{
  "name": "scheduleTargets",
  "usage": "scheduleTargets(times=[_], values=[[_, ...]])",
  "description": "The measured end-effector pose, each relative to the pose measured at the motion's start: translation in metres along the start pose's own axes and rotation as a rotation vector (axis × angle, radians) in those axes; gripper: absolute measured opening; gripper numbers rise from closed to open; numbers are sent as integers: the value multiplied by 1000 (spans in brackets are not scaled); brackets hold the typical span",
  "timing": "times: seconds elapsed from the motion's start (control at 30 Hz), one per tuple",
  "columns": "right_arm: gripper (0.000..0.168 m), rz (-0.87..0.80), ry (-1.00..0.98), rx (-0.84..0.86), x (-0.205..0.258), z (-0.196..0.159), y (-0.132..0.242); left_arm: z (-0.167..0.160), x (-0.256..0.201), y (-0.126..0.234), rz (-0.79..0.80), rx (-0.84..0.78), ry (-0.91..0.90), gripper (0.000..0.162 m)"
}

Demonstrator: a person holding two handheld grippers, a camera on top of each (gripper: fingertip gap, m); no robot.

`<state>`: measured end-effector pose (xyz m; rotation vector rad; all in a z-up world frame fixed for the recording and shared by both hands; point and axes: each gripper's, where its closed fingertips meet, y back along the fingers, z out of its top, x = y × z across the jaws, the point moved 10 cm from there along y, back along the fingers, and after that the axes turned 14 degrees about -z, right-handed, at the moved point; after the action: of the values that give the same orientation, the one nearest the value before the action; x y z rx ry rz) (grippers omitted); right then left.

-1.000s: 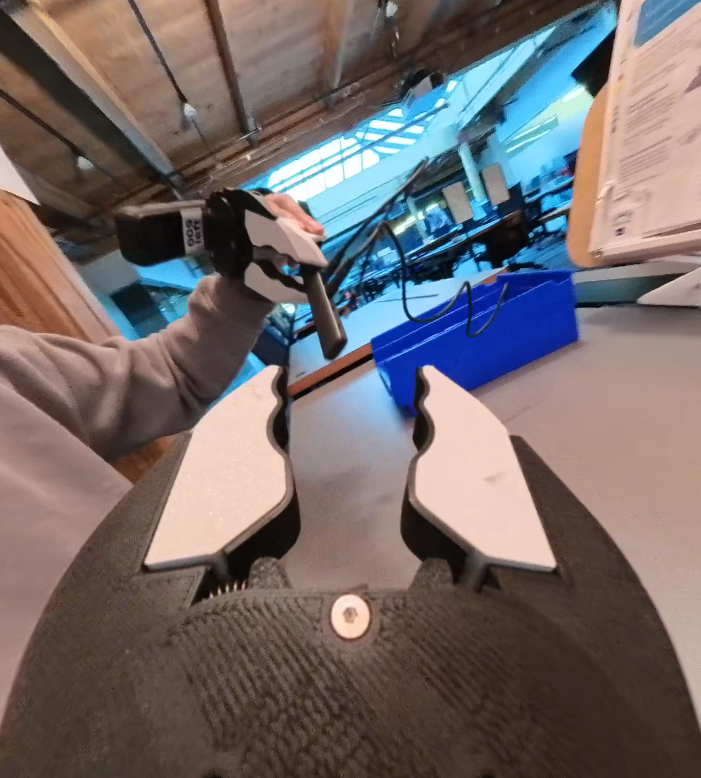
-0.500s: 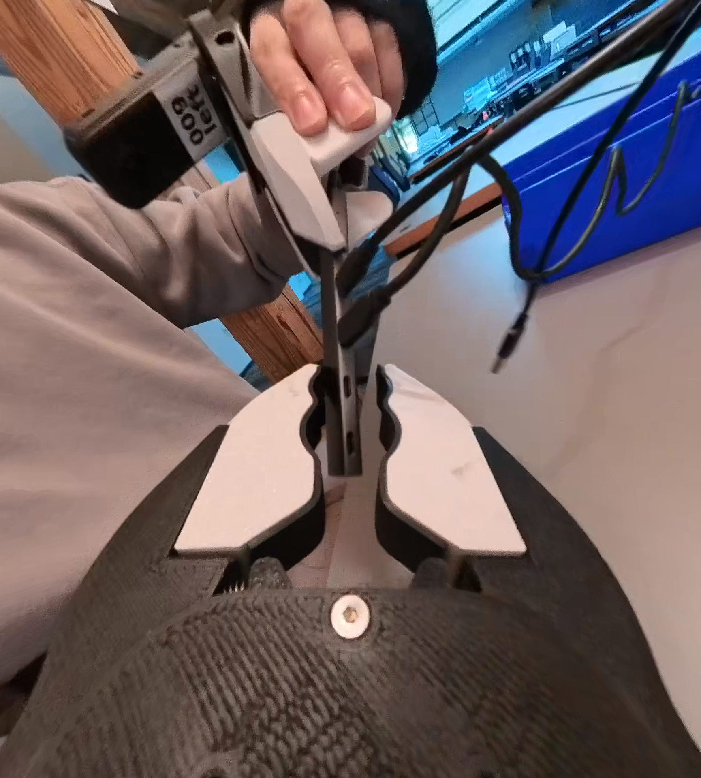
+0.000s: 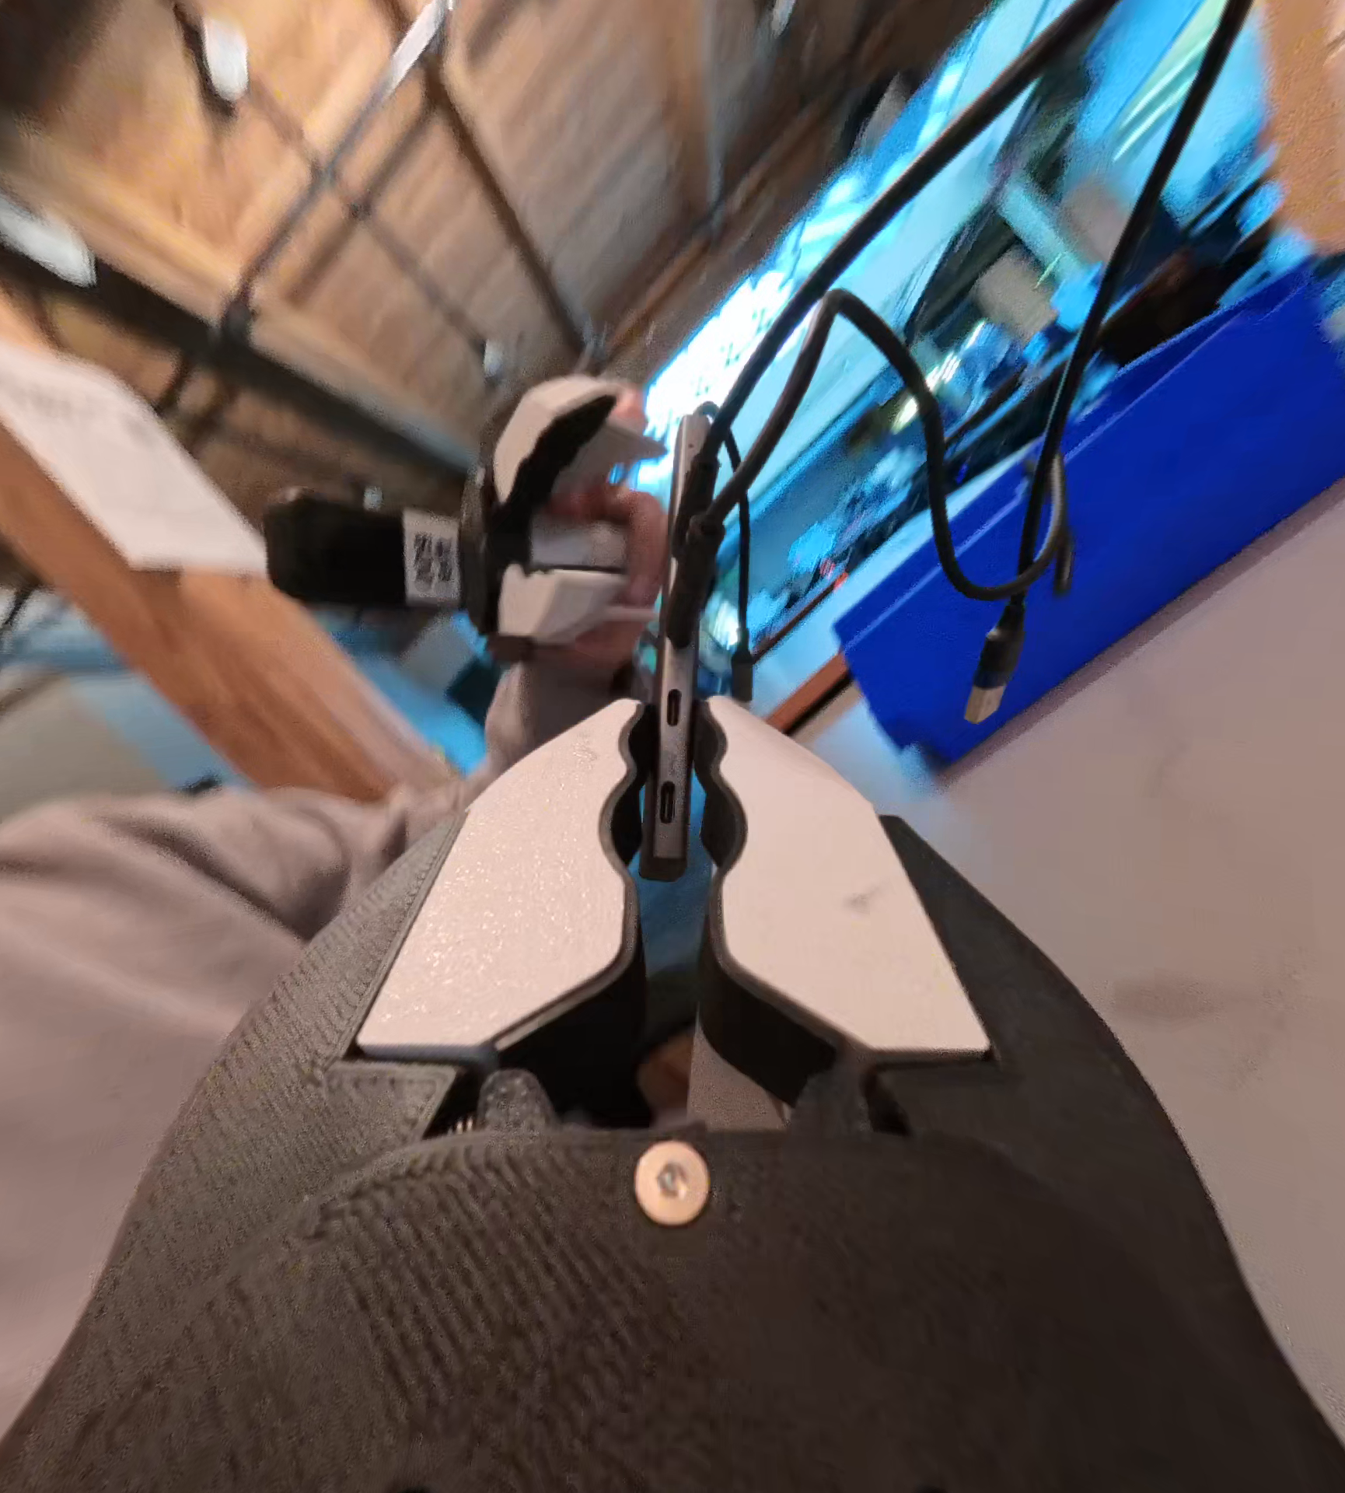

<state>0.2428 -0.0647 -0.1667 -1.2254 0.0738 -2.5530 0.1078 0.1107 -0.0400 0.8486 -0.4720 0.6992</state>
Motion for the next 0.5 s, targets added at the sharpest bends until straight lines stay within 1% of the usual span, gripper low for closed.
scheduleTargets(times=[0.07, 0.1, 0.13, 0.17, 0.3, 0.33, 0.4, 0.43, 0.5], values=[[10, -44, -57, -133, -3, 0, 1, 3, 1, 14, 238, -113, 289, 46], [10, -67, -71, -191, -4, -1, 0, 2, -4, 16, 309, -196, 460, 42], [10, -92, -73, -240, -4, -3, -2, -1, -13, 13, 338, -289, 630, 39], [10, -111, -63, -271, -2, -6, -5, -7, -22, 5, 321, -376, 782, 39], [10, -95, -43, -339, 11, -24, -23, -38, -46, -38, 92, -708, 1236, 36], [10, -92, -37, -334, 14, -29, -27, -44, -48, -46, 2, -807, 1309, 30], [9, -111, 9, -319, 18, -36, -33, -49, -49, -57, -158, -955, 1406, 22], [10, -127, 36, -307, 20, -38, -35, -51, -49, -61, -211, -1009, 1422, 11], [9, -156, 43, -322, 19, -39, -35, -52, -49, -64, -233, -1036, 1428, 10]])
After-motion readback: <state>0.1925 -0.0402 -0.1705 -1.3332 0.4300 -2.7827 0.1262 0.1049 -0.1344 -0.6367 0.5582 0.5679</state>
